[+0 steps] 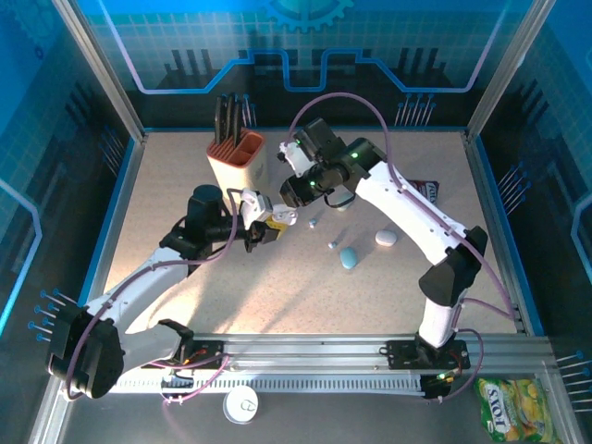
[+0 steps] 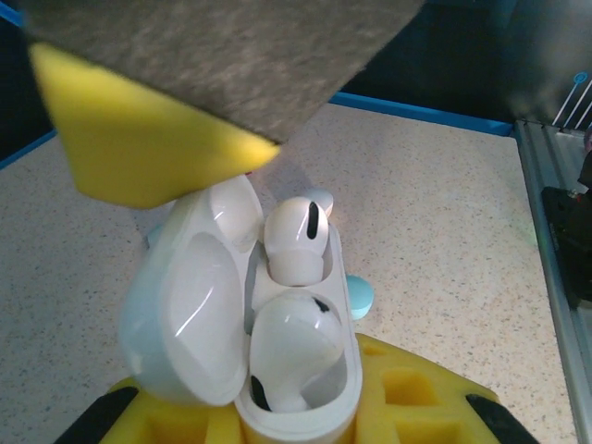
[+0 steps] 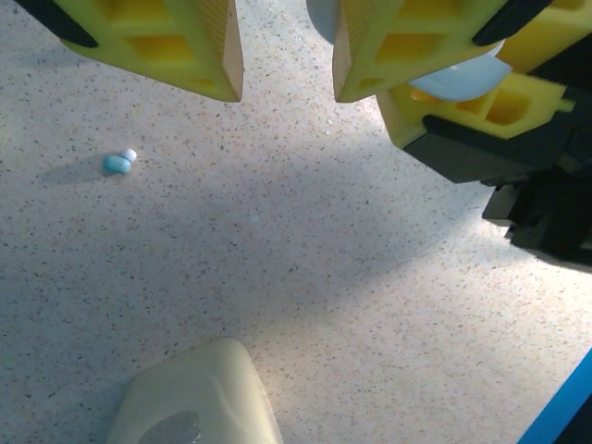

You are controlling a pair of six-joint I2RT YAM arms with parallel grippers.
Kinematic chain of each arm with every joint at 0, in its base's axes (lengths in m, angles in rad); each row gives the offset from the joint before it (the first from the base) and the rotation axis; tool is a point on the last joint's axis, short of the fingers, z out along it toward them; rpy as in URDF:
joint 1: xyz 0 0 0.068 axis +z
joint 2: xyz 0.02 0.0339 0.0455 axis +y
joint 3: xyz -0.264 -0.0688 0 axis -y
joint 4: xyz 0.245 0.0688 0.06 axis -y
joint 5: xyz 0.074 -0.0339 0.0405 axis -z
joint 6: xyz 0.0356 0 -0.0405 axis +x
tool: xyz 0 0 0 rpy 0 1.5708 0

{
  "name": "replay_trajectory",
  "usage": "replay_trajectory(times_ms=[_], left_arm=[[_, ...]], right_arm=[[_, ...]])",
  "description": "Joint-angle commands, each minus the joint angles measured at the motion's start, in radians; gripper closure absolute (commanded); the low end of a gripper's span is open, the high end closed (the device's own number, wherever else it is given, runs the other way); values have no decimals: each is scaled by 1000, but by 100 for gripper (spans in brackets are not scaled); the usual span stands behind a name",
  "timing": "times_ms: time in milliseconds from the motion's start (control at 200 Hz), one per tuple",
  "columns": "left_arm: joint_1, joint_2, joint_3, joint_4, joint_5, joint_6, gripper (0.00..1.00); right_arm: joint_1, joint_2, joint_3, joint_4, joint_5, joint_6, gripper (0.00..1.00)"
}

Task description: Insert wireless bluetooth earbuds into charging case

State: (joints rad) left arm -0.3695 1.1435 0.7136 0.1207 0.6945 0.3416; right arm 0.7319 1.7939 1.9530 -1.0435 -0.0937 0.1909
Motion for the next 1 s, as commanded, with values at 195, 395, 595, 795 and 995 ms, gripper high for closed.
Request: replay_trajectory(times_ms=[195,395,595,795,995], left_arm=[[1,-21,-5,59,-22,-54,84],[1,-22,22,-30,-4,-84,84],[4,50,51,-150,-202,-276,85],[4,178,52,-154,-278,-410,84],[3,354,131,-247,-326,-493,84]], right_arm=[[-43,-186,-177,80,-174,10,67],[-138,-367,-408,333,-282,16,59],[-144,-505,-618,514,-263,-119,39],[-144,-543,-747,595,-272,-133,27],[-144,-543,-821,631,-255,-114,26]])
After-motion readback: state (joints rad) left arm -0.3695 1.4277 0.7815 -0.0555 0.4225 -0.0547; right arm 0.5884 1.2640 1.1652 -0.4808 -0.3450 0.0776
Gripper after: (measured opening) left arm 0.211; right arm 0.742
